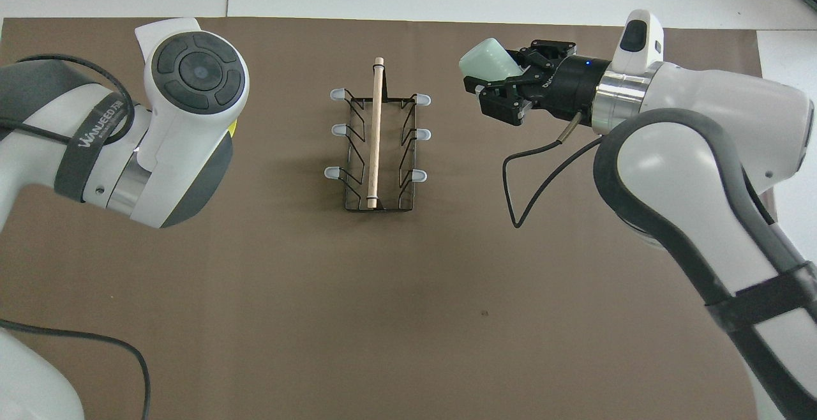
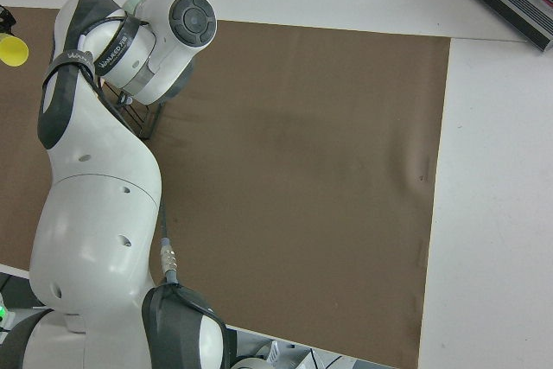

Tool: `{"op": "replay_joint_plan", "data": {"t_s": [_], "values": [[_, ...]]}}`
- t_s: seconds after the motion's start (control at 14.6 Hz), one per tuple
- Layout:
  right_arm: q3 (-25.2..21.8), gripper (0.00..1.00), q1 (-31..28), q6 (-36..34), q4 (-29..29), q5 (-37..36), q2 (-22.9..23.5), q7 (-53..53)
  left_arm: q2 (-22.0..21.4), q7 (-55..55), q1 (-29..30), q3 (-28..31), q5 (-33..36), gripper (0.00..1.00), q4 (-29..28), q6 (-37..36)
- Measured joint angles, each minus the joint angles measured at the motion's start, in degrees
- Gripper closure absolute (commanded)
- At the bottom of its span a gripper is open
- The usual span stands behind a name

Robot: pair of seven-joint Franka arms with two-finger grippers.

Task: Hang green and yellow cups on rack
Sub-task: 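Carry the green cup with the right gripper toward the rack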

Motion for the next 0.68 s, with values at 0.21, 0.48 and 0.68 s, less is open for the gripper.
{"op": "replay_joint_plan", "data": {"t_s": [0.21,0.48,0.68], "values": [[-0.2,1.00,-0.5,0.2,-4.8,15.2,-2.7,-13.5,-0.2,0.0,0.1,0.3,0.1,1.00,0.0,0.0],[-0.1,1.00,-0.3,0.5,-8.6,29.6,-4.2,-26.8,-0.2,0.0,0.1,0.4,0.2,1.00,0.0,0.0],[0.0,1.00,1.1,0.5,-11.6,46.4,-4.2,-40.2,-0.2,0.2,0.6,0.5,0.3,1.00,0.0,0.0]]}}
